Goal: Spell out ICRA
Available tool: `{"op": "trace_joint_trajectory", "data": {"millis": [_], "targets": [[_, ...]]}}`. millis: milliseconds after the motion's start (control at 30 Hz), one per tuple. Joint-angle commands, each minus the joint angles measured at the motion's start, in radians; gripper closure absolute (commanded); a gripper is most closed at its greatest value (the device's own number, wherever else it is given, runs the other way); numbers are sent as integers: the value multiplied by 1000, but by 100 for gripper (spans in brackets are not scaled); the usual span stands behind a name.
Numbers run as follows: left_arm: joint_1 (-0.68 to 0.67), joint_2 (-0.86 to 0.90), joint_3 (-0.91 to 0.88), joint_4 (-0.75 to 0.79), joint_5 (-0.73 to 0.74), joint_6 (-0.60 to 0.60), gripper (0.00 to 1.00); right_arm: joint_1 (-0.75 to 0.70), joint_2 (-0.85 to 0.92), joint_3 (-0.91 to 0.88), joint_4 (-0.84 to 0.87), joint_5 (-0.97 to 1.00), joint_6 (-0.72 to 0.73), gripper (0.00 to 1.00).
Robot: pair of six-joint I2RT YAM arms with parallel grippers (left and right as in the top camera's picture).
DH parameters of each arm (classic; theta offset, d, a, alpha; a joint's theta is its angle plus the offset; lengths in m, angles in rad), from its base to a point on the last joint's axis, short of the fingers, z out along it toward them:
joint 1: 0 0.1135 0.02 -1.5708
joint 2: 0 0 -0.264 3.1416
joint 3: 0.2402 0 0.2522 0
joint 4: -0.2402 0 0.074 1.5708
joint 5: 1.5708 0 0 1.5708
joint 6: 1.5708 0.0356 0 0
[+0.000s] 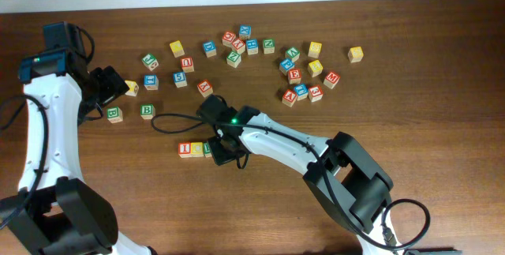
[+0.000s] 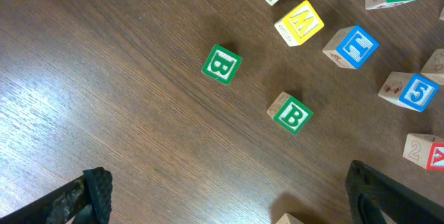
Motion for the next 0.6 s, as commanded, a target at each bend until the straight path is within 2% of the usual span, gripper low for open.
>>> {"op": "trace_joint_trajectory", "data": {"millis": [0, 167, 567], "targets": [[3, 0, 14, -1, 3, -12, 1, 1, 15, -12, 8, -26, -9, 93], [3, 0, 14, -1, 3, -12, 1, 1, 15, -12, 12, -94, -9, 93], [3, 0, 14, -1, 3, -12, 1, 1, 15, -12, 35, -97, -10, 93]]}}
